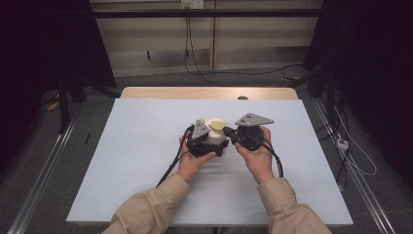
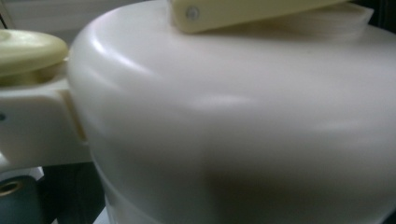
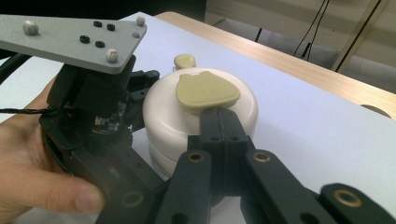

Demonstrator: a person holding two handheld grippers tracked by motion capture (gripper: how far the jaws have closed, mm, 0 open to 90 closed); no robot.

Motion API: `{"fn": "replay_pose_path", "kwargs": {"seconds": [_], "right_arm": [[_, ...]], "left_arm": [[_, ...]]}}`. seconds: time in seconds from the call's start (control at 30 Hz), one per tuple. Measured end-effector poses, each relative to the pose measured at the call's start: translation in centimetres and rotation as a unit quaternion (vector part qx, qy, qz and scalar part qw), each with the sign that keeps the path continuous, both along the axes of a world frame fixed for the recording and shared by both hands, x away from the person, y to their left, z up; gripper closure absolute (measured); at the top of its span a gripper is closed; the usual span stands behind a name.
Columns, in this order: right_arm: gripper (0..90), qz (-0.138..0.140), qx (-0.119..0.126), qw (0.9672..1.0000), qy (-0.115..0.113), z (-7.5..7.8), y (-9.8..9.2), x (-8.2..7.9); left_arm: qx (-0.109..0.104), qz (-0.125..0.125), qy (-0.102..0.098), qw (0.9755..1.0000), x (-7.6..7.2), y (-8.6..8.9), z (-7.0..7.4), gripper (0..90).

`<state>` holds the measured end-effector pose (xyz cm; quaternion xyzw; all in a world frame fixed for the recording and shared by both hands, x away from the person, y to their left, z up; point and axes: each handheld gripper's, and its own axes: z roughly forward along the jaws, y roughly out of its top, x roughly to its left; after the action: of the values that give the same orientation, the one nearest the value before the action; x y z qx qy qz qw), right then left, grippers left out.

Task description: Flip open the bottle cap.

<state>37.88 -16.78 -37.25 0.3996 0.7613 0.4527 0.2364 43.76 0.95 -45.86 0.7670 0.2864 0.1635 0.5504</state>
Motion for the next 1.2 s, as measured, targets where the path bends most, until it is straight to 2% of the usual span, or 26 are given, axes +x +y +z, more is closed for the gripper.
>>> {"fn": "replay_pose_path", "kwargs": {"seconds": [0.27,1.2], "right_arm": [[90.0,-0.001,0.002,1.0000,-0.004,0.31,0.16,0.02],[90.0,0.005,-0.004,1.0000,-0.007,0.67,0.98,0.33]], "left_arm": [[0.011,-0.002,-0.006,0.9999,-0.08,-0.02,-0.04,4.5],[0.011,0.000,-0.006,0.9999,-0.10,-0.03,-0.07,4.5]]}}
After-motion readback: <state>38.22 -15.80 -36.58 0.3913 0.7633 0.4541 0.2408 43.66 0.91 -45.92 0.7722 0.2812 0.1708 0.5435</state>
